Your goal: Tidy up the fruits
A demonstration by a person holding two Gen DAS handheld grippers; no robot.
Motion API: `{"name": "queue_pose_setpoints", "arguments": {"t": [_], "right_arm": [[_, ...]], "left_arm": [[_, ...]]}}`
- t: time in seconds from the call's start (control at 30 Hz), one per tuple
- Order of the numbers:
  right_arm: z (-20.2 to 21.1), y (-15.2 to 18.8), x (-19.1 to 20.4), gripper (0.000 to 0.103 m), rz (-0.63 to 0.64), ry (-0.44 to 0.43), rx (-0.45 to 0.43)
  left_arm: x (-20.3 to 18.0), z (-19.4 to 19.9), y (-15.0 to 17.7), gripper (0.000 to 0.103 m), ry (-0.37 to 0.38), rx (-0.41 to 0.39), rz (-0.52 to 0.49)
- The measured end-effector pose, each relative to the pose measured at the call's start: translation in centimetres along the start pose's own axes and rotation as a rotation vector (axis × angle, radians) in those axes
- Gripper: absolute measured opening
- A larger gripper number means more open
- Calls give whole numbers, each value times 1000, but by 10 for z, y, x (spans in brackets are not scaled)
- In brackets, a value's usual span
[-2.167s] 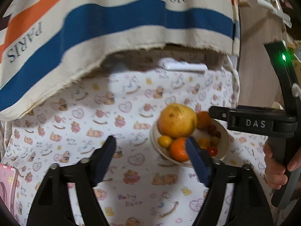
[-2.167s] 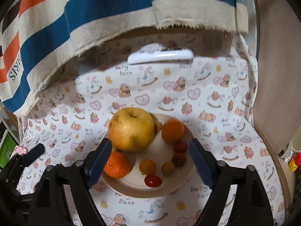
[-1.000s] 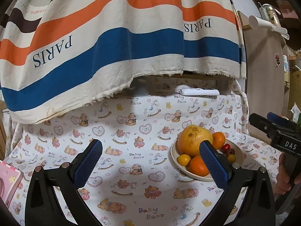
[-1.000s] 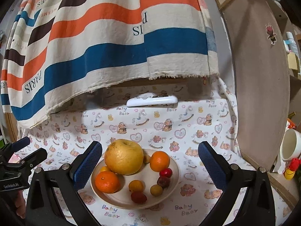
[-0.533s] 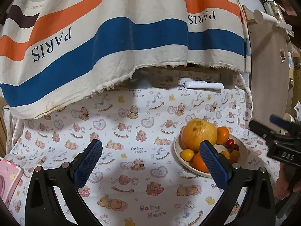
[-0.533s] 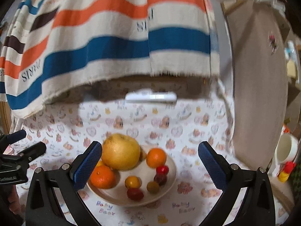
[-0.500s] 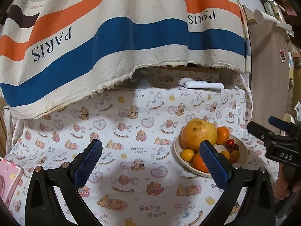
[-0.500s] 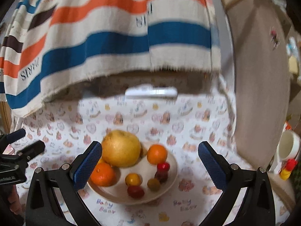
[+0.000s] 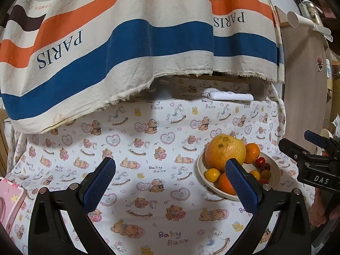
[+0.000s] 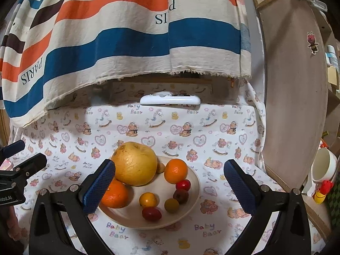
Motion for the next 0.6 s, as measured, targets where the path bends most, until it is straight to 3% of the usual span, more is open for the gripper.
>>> {"name": "queue_pose_setpoints", "arguments": {"t": [0.6], "right_arm": [[0, 0, -1, 102, -3, 0, 0]], "left_arm": [[2, -1, 1, 103, -14, 7, 3]]}}
Point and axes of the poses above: each gripper's, at about its wrist camera, not at the fingertips, and z roughly against the way its jaws point, x to its left, y to its underside, the point moved 10 cm from there along -z, roughly the way its jaws point, and after that the axes turned 13 degrees about x, right-handed, at the moved point
